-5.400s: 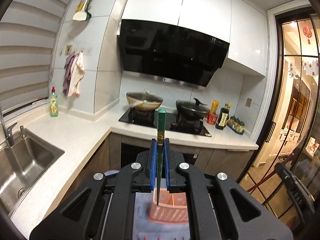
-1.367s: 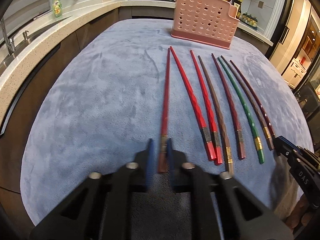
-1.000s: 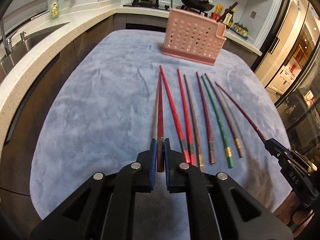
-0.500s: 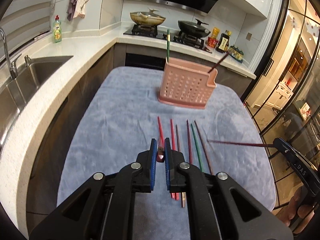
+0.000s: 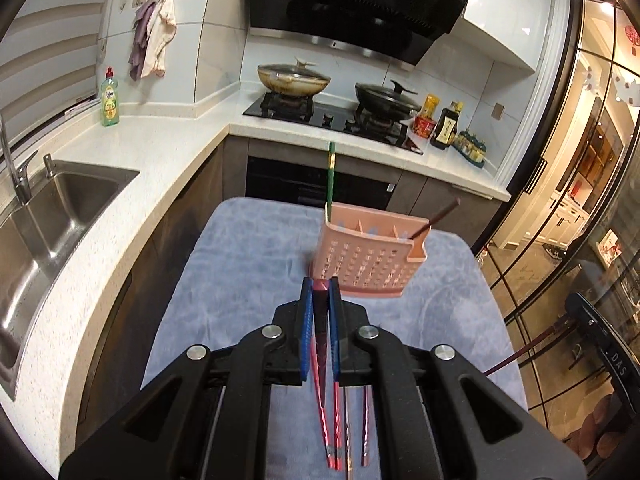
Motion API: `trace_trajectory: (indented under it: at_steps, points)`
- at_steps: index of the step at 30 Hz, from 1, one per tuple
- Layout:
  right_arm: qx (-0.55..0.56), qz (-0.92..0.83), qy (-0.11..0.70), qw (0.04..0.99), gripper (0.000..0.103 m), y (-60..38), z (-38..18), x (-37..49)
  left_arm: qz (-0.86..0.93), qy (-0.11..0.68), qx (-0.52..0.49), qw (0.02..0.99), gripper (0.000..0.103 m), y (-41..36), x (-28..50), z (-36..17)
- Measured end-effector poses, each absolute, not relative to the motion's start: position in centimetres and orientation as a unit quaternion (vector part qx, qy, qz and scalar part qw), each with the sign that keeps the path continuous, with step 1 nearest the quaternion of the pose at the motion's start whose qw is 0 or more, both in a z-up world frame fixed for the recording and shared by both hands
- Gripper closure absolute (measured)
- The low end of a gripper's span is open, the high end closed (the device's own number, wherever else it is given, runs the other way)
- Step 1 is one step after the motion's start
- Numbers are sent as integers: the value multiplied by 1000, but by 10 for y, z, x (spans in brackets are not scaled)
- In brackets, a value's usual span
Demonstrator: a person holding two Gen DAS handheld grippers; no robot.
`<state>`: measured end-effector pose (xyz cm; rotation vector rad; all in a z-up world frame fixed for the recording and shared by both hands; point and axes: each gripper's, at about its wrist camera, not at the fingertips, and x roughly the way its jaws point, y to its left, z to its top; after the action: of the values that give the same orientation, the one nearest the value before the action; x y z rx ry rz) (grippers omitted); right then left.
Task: Organize utensils
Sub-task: 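Lift both red chopsticks and carry them over the pink holder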
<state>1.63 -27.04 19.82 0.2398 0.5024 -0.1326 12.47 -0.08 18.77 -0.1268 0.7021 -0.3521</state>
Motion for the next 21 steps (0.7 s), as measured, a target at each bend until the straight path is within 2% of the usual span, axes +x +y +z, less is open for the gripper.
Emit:
trace_trajectory:
  at_steps: [13, 21]
  points:
    - [130, -50, 144, 980, 96, -276, 285, 111, -155, 243, -55, 956, 96, -39, 193, 281]
    - [114, -57, 147, 981, 96, -274, 283, 175, -150, 212, -54, 964, 96, -67, 240, 289]
